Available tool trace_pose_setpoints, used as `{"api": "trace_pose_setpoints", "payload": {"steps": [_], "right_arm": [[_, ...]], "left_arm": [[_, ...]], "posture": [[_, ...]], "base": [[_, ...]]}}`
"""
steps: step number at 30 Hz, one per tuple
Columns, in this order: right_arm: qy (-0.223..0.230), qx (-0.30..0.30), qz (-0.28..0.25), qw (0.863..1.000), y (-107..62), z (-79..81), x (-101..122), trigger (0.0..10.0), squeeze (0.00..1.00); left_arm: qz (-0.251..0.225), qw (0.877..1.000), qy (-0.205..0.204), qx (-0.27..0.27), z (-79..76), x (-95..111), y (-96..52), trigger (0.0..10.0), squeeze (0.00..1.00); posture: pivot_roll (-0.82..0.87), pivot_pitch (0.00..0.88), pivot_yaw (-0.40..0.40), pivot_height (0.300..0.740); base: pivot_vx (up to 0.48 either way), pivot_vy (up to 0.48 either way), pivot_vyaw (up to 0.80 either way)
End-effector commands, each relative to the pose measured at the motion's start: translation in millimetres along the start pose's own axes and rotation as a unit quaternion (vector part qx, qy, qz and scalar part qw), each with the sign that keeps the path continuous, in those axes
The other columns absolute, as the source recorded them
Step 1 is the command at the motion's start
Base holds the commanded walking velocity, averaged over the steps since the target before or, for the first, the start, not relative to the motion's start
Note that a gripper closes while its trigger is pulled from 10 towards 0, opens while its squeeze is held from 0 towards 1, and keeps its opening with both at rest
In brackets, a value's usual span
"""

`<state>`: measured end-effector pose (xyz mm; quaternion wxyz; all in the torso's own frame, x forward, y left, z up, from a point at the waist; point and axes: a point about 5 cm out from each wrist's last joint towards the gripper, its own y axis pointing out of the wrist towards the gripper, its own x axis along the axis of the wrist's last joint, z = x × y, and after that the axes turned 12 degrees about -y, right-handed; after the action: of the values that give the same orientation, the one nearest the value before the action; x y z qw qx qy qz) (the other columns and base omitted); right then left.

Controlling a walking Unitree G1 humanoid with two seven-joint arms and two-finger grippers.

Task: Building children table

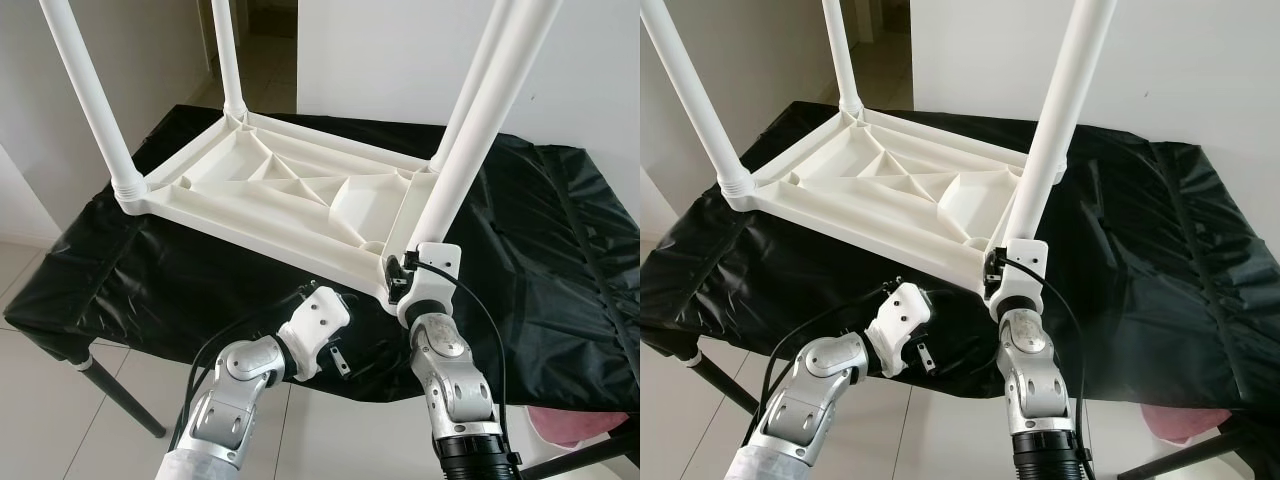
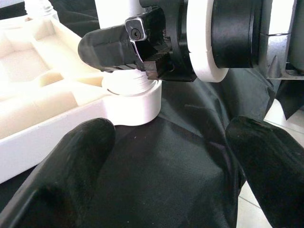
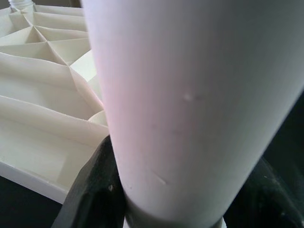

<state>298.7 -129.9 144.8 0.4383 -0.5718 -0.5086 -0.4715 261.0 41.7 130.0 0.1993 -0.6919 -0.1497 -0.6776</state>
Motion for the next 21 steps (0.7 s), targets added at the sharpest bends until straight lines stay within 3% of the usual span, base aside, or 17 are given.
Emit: {"api": "trace_pose_setpoints", "payload": {"steps": [1, 2, 3, 14, 16, 17, 18, 19, 21], "right_arm": [[0.009, -0.024, 0.005, 1.0, -3.6, -7.1, -1.8, 10.0, 0.0], [0.009, -0.024, 0.005, 1.0, -3.6, -7.1, -1.8, 10.0, 0.0], [0.014, -0.025, 0.001, 1.0, -3.9, -7.3, -0.6, 10.0, 1.0], [0.021, -0.02, -0.031, 0.999, 2.3, -28.4, 2.6, 10.0, 1.0], [0.016, 0.03, -0.042, 0.999, 7.1, -37.1, 2.1, 10.0, 0.97], [0.016, 0.074, -0.052, 0.996, 8.9, -39.9, 2.9, 10.0, 0.0], [0.016, 0.074, -0.052, 0.996, 8.9, -39.9, 2.9, 10.0, 0.0], [0.013, 0.136, -0.066, 0.988, 10.3, -42.0, 3.8, 10.0, 0.0], [0.01, 0.156, -0.069, 0.985, 10.5, -42.0, 3.7, 10.0, 0.0]], "left_arm": [[-0.011, 0.997, -0.003, 0.082, 8.2, 0.3, -1.0, 10.0, 0.0], [-0.011, 0.997, -0.003, 0.082, 8.2, 0.3, -1.0, 10.0, 0.0], [-0.011, 0.996, -0.003, 0.083, 8.9, 0.9, -1.0, 10.0, 0.0], [-0.01, 0.996, -0.005, 0.086, 9.1, 0.1, -2.3, 10.0, 0.0], [-0.01, 0.996, -0.005, 0.085, 9.3, 0.1, -2.0, 10.0, 0.0], [-0.01, 0.996, -0.005, 0.085, 9.6, 0.5, -1.9, 10.0, 0.0], [-0.01, 0.996, -0.005, 0.085, 9.6, 0.5, -1.9, 10.0, 0.0], [-0.01, 0.996, -0.004, 0.084, 9.9, 0.9, -1.9, 10.0, 0.0], [-0.01, 0.996, -0.004, 0.083, 10.1, 0.9, -1.8, 10.0, 0.0]], "posture": [[-0.04, 0.062, -0.014, 0.74], [-0.04, 0.062, -0.014, 0.74], [-0.04, 0.064, -0.013, 0.74], [-0.04, 0.066, -0.01, 0.74], [-0.04, 0.068, -0.009, 0.74], [-0.05, 0.068, -0.008, 0.74], [-0.05, 0.068, -0.008, 0.74], [-0.05, 0.068, -0.007, 0.74], [-0.05, 0.067, -0.007, 0.74]], "base": [[0.0, 0.0, 0.0], [0.0, 0.0, 0.0], [0.0, 0.0, 0.0], [0.0, 0.0, 0.0], [0.0, 0.0, 0.0], [0.0, 0.0, 0.0], [0.0, 0.0, 0.0], [0.0, 0.0, 0.0], [0.0, 0.0, 0.0]]}}
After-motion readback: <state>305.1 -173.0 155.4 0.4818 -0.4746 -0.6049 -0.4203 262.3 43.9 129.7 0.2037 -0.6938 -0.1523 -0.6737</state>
